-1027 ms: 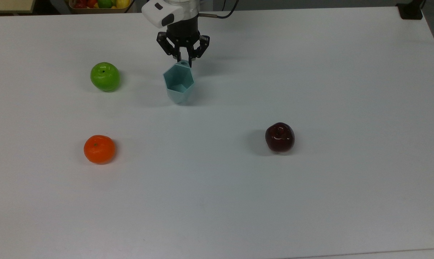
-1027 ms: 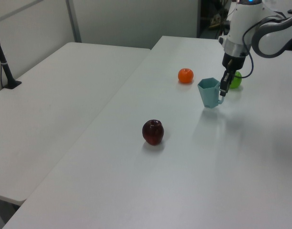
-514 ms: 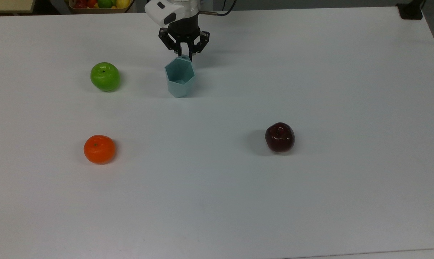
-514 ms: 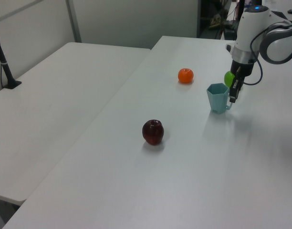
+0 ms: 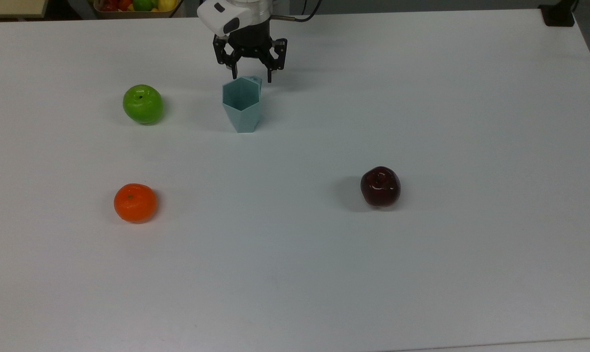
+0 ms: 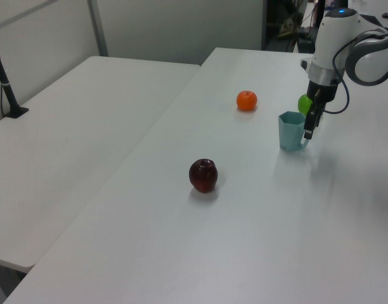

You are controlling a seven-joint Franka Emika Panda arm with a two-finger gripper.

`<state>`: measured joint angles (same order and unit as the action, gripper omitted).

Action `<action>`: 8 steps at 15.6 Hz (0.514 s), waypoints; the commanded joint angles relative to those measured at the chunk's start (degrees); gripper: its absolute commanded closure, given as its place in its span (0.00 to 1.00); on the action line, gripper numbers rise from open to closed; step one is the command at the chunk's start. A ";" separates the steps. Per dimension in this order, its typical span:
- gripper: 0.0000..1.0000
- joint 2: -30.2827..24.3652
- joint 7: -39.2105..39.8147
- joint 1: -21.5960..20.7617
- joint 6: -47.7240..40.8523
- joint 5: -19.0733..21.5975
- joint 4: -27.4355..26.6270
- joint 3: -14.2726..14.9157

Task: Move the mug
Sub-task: 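Open the gripper and lift it away from the mug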

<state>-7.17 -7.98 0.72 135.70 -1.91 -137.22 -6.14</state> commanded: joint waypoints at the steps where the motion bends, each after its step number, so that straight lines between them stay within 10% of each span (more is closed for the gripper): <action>1: 0.01 -2.05 0.42 0.51 -8.84 0.24 4.04 -0.45; 8: 0.00 1.45 0.33 5.77 -31.60 2.86 26.78 -0.45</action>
<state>-8.47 -7.99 3.17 112.41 -1.48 -121.08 -6.12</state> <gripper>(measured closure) 0.000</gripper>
